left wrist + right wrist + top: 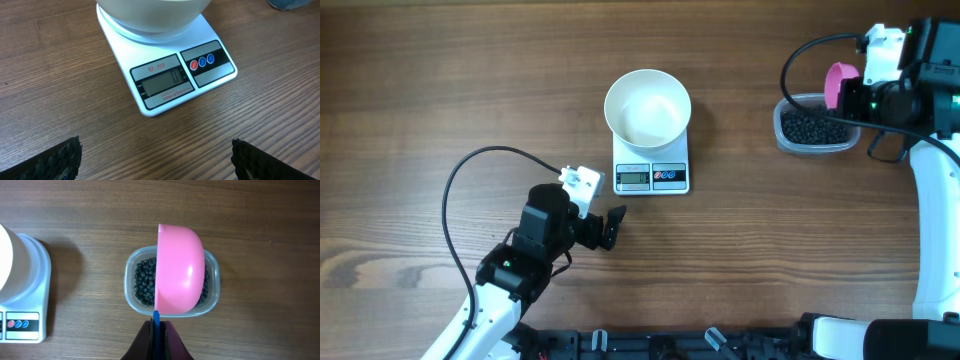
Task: Scoop item into bowl and weigh 150g on scale
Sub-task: 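Dip the pink scoop into the black beans with the right gripper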
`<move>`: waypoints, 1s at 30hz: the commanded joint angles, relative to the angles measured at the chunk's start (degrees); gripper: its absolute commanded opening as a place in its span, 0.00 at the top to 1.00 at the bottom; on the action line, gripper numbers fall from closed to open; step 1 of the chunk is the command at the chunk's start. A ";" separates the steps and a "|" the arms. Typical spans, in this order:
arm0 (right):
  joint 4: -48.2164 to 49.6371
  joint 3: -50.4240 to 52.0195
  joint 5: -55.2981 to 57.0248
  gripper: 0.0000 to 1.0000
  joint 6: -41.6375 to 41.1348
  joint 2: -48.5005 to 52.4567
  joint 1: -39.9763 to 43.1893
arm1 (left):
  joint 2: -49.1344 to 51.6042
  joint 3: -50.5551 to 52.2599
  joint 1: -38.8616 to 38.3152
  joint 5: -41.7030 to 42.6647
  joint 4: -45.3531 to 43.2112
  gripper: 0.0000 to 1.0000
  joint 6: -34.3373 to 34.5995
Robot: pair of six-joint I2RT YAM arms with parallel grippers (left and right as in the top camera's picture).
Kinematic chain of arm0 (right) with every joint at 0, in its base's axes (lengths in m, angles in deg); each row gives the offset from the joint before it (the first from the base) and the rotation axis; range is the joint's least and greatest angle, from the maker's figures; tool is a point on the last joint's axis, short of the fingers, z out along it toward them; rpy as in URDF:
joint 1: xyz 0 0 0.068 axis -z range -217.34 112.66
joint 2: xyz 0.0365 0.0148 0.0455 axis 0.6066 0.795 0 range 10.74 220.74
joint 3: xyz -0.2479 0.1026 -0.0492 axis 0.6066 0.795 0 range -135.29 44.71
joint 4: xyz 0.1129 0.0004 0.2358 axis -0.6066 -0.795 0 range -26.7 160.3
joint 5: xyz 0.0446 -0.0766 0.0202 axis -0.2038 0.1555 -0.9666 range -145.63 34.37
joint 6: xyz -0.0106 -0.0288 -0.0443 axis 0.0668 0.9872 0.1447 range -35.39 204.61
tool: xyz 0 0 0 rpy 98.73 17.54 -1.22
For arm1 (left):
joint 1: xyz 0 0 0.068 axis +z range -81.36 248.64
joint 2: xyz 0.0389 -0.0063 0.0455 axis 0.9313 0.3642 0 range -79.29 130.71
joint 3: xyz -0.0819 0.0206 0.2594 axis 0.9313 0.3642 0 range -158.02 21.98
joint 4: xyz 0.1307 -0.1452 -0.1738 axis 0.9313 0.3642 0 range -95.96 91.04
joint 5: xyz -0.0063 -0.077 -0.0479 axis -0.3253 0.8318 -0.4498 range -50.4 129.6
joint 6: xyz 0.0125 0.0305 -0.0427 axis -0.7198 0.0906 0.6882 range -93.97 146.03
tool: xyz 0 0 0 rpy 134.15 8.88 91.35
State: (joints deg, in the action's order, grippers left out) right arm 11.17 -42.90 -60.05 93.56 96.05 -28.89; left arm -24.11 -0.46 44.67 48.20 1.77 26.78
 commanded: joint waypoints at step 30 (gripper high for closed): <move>1.66 4.72 -2.47 0.96 3.04 20.35 0.09 | -0.46 0.22 0.24 -0.57 0.07 0.00 0.61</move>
State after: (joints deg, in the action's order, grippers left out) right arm 12.92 -39.97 -56.89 95.68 114.79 -28.87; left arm -24.11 -0.46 44.67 48.18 1.77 26.78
